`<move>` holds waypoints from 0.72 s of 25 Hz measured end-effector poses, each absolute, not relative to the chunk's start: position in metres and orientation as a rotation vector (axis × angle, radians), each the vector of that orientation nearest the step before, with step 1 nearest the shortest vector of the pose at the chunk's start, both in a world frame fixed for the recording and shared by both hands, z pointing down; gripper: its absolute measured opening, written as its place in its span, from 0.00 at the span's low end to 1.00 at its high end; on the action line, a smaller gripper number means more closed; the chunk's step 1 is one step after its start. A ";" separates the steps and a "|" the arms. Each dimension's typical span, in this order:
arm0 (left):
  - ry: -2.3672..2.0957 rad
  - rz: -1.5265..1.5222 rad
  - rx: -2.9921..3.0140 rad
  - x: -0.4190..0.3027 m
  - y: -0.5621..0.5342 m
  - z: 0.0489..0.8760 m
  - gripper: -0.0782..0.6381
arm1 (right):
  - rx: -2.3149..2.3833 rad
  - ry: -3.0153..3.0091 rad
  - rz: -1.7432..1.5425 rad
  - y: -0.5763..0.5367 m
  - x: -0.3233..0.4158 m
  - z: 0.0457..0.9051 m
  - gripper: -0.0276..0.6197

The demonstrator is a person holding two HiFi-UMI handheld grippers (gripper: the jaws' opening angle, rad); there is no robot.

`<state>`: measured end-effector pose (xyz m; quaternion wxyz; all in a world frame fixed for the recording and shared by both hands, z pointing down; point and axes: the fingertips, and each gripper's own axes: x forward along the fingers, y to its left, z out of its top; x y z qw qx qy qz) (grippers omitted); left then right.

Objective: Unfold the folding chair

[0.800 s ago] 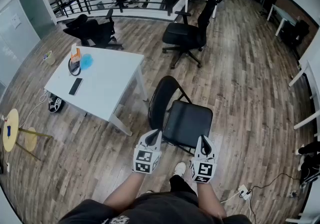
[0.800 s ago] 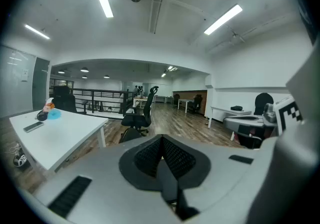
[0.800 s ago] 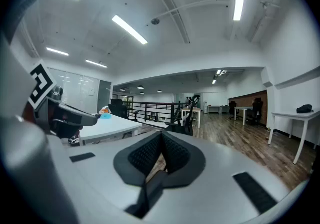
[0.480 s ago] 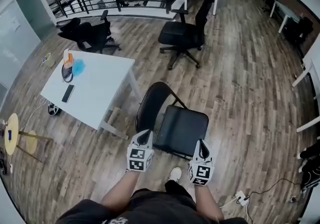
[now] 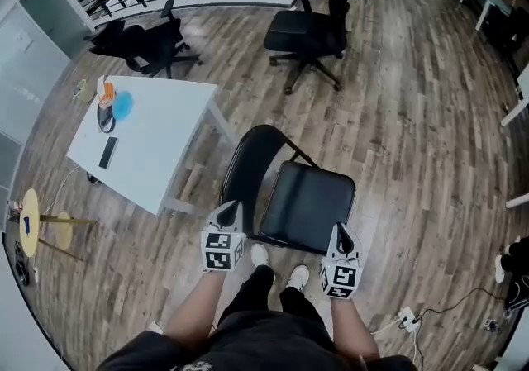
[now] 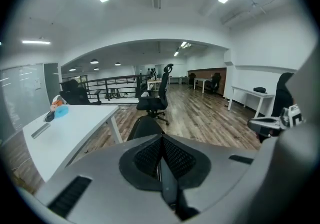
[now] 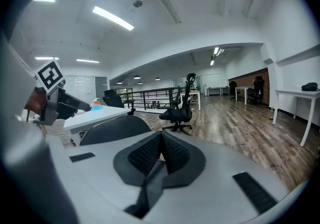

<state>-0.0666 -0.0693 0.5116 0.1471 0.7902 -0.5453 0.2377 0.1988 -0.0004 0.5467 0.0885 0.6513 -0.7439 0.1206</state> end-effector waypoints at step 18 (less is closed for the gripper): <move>-1.400 1.014 2.081 -0.105 -0.177 0.600 0.43 | 1.854 -2.059 0.912 -0.039 0.269 0.740 0.28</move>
